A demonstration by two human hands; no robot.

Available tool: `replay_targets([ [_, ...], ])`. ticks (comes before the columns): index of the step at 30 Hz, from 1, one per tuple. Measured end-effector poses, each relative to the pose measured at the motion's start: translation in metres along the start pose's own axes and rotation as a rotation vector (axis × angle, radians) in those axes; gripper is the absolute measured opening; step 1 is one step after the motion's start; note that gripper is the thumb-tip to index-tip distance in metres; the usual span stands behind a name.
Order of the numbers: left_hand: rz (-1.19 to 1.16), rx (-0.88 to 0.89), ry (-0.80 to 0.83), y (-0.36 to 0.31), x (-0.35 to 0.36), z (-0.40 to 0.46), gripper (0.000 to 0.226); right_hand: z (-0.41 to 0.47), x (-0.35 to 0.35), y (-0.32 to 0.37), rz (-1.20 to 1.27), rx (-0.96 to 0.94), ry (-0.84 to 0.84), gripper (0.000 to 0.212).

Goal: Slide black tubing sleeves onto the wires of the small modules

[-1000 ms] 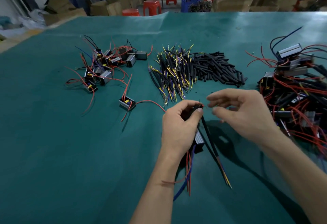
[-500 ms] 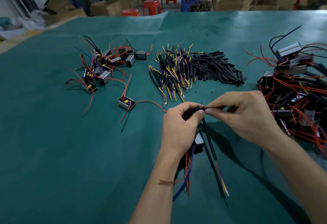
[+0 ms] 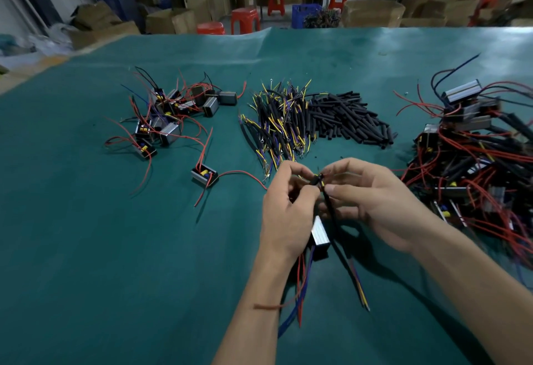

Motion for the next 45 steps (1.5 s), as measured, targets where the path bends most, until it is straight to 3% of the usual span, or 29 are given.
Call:
replay_targets([
  [5, 0.037, 0.028, 0.045, -0.004, 0.005, -0.002, 0.011, 0.004, -0.01, 0.004, 0.006, 0.013, 0.033, 0.036],
  [15, 0.02, 0.012, 0.118, -0.009, 0.01, -0.008, 0.013, 0.004, -0.008, -0.003, -0.046, 0.107, 0.151, 0.042],
  [28, 0.018, -0.004, 0.089, -0.003, 0.008, -0.006, 0.014, 0.005, -0.017, 0.0, 0.047, 0.091, 0.063, 0.038],
  [41, 0.061, -0.004, 0.052, -0.004, 0.004, -0.007, 0.013, 0.004, -0.024, 0.0, -0.061, 0.101, -0.015, 0.017],
  [45, 0.113, 0.061, 0.027, -0.008, 0.002, -0.007, 0.014, 0.004, -0.029, 0.011, -0.122, 0.013, -0.05, 0.018],
])
Point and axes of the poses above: each hand's wrist, its own z-axis towards the middle knuckle, its own x-axis out of the palm, y = z × x, the point moved 10 cm from there along z, towards the middle knuckle, and after that the axes turned 8 degrees about -y, right-handed, at the moved point
